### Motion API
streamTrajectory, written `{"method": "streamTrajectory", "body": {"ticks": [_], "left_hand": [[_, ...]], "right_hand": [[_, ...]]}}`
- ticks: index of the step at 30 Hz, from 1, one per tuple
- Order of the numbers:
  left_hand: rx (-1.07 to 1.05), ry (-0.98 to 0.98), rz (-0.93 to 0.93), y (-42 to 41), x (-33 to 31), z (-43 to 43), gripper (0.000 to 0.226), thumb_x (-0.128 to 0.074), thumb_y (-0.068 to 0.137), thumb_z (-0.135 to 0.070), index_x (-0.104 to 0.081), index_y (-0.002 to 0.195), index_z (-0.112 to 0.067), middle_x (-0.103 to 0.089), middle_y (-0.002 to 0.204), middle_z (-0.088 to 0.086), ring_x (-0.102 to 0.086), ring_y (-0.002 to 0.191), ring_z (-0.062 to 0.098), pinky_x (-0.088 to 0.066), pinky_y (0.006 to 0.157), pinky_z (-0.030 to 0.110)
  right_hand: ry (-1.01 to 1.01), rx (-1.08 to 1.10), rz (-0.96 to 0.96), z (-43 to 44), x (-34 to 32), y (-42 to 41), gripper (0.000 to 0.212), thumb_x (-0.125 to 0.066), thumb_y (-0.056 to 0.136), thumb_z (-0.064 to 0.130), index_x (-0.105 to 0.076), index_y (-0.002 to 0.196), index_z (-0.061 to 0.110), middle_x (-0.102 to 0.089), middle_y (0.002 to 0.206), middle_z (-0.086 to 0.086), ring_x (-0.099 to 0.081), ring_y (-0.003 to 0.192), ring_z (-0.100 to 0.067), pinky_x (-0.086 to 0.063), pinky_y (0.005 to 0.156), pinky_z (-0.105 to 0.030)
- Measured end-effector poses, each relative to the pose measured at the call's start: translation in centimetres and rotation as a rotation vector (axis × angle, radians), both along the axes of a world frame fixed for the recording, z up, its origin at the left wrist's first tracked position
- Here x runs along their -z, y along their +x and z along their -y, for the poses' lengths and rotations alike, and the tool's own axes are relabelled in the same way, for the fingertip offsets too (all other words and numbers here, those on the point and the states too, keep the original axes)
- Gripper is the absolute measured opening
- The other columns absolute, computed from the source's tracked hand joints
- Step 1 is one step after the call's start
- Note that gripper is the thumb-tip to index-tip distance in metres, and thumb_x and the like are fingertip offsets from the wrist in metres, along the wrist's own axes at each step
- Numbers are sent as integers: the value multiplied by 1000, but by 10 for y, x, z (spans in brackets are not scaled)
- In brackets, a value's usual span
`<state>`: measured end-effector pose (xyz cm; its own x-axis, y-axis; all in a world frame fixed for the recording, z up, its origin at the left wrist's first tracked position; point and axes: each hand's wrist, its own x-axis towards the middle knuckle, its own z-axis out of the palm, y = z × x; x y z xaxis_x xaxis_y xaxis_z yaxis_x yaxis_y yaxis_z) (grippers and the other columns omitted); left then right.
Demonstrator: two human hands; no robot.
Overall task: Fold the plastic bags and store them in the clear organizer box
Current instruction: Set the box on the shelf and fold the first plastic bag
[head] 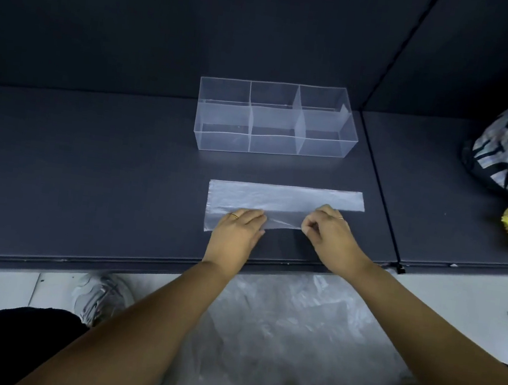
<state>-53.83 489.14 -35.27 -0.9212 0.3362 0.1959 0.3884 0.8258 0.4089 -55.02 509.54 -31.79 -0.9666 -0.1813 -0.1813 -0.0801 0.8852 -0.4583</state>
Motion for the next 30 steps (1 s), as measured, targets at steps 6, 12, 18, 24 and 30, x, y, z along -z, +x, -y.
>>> {"method": "streamTrajectory", "body": {"ticks": [6,12,18,24,30], "left_hand": [[-20,-92,-80,20,-5,-13,26,-80,56,1,-71,75,-15,-71,77,-4,-65,70,21,-50,63,27],[-25,-265,86,19,-14,-5,13,-65,78,-9,-70,86,-20,-70,83,-7,-62,80,17,-43,81,31],[-299,368,512,-9,-24,53,14,-67,88,-22,-76,87,-10,-72,87,-5,-62,80,8,-43,73,11],[-549,533,623,-31,-13,71,17,-66,89,-23,-74,85,-9,-64,64,-4,-56,60,4,-49,73,22],[-660,194,126,-18,-20,45,16,-56,90,-6,-71,94,-7,-68,91,15,-60,81,33,-49,75,38]], "right_hand": [[137,-189,-120,1,-10,23,75,-73,73,50,-42,137,26,-38,140,11,-28,132,-11,-3,108,-26],[105,-28,-188,6,6,16,15,-68,84,23,-72,97,19,-67,106,6,-51,113,-21,-25,103,-32],[-383,334,109,-21,4,-7,24,-67,88,20,-59,70,7,-57,70,3,-51,71,-14,-39,64,-12],[-466,499,127,-11,16,-23,26,-62,91,19,-67,67,10,-69,72,-1,-62,75,-12,-42,71,-16],[-346,520,148,-11,19,-35,21,-63,90,22,-69,73,11,-72,78,-8,-64,80,-20,-43,72,-24]]}}
